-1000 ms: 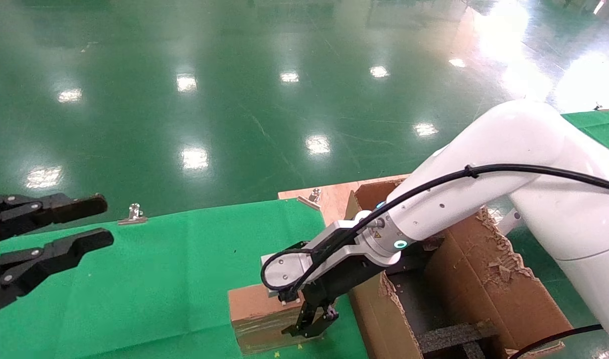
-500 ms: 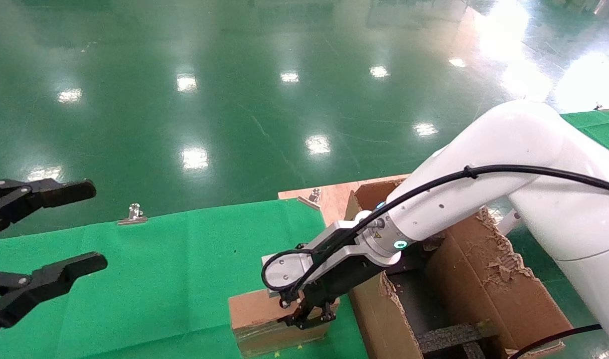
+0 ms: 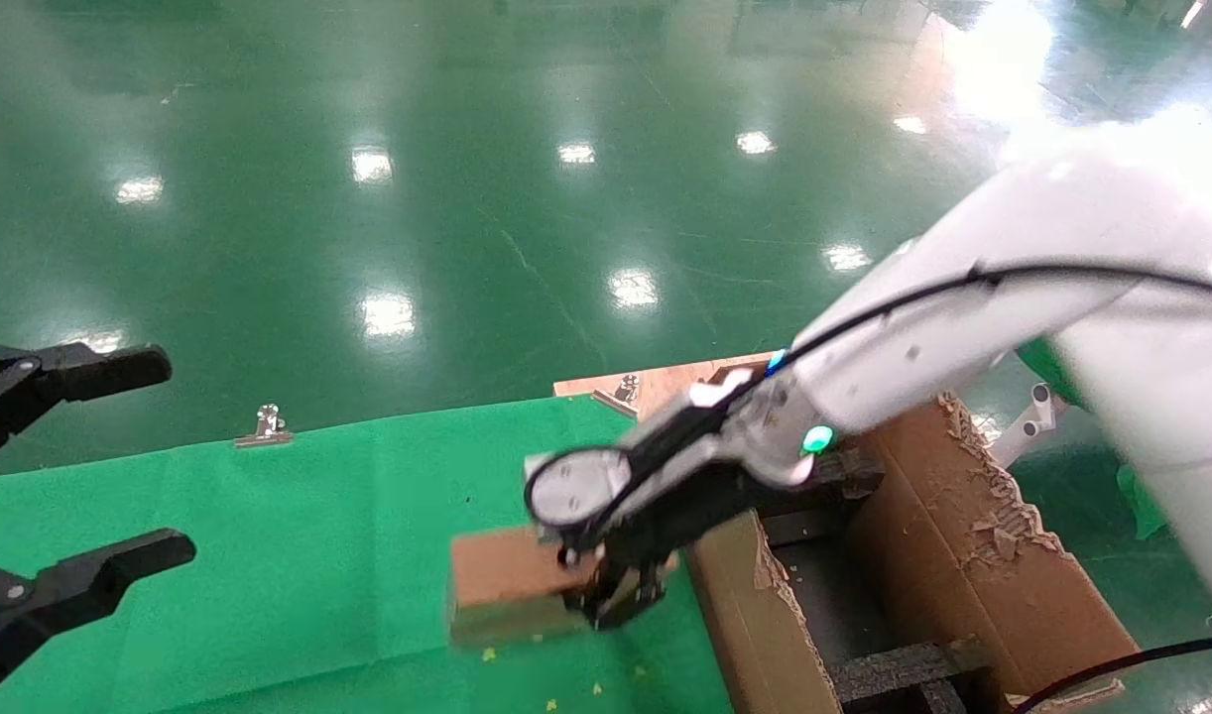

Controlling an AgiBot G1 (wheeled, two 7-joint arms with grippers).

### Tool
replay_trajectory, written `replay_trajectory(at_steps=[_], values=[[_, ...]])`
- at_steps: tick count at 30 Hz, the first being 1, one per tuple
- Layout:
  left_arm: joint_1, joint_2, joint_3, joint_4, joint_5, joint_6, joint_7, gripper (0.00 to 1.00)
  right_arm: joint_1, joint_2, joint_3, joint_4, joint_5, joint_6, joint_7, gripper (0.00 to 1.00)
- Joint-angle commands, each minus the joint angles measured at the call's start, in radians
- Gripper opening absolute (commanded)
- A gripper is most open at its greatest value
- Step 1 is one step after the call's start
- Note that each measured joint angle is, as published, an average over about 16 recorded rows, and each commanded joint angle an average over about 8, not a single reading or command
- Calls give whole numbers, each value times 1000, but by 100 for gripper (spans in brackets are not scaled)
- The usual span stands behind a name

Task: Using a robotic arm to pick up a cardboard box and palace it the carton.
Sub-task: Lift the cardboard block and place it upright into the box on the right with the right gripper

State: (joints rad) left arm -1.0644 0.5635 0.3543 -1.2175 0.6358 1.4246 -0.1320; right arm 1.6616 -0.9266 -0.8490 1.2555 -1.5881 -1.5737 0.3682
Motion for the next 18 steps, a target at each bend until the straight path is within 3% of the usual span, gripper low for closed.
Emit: replay_trajectory(at_steps=[1, 11, 18], values=[[0, 0, 0, 0, 0, 0, 0, 100, 34, 7, 6, -15, 21, -9, -13, 0], [0, 0, 0, 0, 0, 0, 0, 100, 341, 49, -120, -137, 199, -24, -72, 0], [0, 0, 0, 0, 0, 0, 0, 100, 475, 71, -257, -214, 293, -21, -122, 0]])
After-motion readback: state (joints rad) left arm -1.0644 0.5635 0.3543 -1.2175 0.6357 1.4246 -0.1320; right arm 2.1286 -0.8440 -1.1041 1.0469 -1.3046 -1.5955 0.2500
